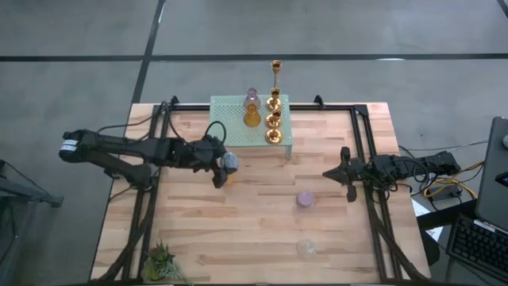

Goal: Pick & Place candle stick holders
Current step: Put the blue patterned scented candle on the shelf

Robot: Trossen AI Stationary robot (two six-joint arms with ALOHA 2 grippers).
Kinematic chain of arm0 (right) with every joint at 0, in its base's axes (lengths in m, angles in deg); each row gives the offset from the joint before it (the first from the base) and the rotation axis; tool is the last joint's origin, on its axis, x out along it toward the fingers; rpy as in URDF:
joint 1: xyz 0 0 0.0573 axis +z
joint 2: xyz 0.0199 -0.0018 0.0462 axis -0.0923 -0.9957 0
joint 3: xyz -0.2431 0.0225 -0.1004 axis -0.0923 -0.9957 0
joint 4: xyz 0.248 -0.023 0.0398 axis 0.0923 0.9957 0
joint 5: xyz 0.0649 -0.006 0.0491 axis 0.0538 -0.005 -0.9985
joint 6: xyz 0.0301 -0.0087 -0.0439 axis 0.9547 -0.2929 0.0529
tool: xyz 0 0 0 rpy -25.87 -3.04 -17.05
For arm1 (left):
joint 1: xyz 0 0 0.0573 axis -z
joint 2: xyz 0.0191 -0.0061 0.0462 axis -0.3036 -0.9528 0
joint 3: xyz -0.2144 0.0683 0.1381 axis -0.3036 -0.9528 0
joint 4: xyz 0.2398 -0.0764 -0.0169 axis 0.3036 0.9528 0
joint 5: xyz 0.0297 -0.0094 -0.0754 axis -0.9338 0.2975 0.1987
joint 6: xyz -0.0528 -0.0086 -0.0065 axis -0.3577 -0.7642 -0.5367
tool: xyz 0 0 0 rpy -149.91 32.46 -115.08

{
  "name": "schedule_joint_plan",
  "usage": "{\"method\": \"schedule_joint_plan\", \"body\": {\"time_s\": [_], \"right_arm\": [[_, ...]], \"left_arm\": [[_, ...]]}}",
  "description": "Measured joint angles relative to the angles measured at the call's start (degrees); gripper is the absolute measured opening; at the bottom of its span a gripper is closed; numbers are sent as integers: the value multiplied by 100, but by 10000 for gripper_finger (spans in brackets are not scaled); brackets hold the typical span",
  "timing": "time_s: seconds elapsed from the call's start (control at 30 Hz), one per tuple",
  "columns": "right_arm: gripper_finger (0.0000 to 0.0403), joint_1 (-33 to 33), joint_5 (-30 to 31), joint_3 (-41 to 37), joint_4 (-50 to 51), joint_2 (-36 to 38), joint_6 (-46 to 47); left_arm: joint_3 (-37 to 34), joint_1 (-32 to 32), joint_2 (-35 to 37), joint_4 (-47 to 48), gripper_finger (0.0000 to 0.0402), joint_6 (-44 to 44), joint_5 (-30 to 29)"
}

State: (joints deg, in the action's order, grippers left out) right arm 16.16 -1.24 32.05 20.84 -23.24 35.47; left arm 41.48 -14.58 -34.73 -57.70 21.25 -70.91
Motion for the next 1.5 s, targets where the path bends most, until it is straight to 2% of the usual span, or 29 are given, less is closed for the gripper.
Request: {"method": "schedule_joint_plan", "body": {"time_s": [0.3,0.87,1.17,1.5], "right_arm": [[8,0,0,0,0,-1,0],[8,0,-1,0,0,-1,0],[8,0,-1,1,0,-2,0],[8,0,-2,0,0,-1,0]], "left_arm": [[177,-375,0,378,314,105,2],[264,-880,0,400,314,290,265],[671,-1548,-77,612,314,719,278],[1146,-2459,-809,1062,314,945,311]]}}
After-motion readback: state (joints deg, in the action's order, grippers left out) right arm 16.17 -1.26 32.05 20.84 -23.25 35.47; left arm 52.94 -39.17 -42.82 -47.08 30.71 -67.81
